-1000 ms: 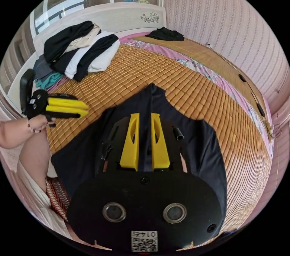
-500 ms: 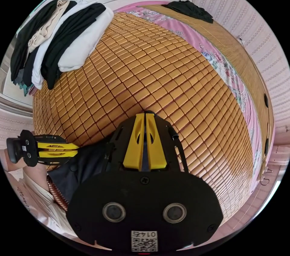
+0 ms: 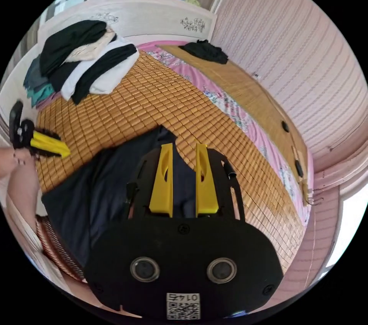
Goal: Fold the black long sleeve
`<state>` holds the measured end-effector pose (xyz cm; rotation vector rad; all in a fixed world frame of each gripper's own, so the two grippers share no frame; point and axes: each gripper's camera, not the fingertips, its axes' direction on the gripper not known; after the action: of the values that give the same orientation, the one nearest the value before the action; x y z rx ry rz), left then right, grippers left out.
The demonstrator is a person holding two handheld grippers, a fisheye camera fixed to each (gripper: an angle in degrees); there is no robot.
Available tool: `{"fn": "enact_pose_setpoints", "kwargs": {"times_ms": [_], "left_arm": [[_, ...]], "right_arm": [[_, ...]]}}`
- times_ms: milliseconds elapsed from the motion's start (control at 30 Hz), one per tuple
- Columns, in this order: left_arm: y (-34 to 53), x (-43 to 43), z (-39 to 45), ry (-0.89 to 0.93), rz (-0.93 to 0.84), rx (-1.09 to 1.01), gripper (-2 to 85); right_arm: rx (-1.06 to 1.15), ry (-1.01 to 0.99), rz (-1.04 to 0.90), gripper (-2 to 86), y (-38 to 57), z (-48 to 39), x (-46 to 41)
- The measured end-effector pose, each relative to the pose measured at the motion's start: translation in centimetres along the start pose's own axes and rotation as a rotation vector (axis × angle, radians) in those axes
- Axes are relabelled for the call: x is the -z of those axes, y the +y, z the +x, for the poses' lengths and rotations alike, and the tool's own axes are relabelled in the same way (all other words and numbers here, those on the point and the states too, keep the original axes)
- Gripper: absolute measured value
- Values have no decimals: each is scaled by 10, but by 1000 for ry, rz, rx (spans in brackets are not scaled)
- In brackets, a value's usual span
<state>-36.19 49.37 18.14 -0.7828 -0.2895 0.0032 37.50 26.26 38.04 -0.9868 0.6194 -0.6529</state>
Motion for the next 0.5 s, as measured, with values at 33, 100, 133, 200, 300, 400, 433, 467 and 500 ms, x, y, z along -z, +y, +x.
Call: {"fn": "enact_pose_setpoints", "kwargs": {"times_ms": [33, 100, 133, 200, 300, 400, 433, 467, 500], "left_arm": [[4, 1, 10, -5, -4, -33, -8], [22, 1, 52, -28, -19, -149, -4], [26, 1, 62, -31, -21, -168, -2], [40, -1, 98, -32, -23, -232, 22], [47, -11, 140, 14, -37, -299, 77], [39, -29, 183, 31, -47, -352, 83], [35, -32, 192, 34, -45, -361, 83], [27, -39, 210, 51, -37, -373, 82], [18, -45, 229, 72, -23, -389, 82]], "right_arm": [[-56, -28, -1, 119, 44, 3, 24], [-189, -118, -46, 134, 116, 14, 53], [-297, -175, -73, 134, 164, 23, 69], [-453, -150, -68, 129, 236, 31, 99], [-706, 91, -1, 103, 332, 38, 158], [-954, 303, 150, 98, 397, 55, 214], [-991, 377, 146, 98, 409, 65, 224], [-1010, 413, 121, 98, 413, 72, 226], [-1052, 469, 61, 99, 417, 88, 228]]}}
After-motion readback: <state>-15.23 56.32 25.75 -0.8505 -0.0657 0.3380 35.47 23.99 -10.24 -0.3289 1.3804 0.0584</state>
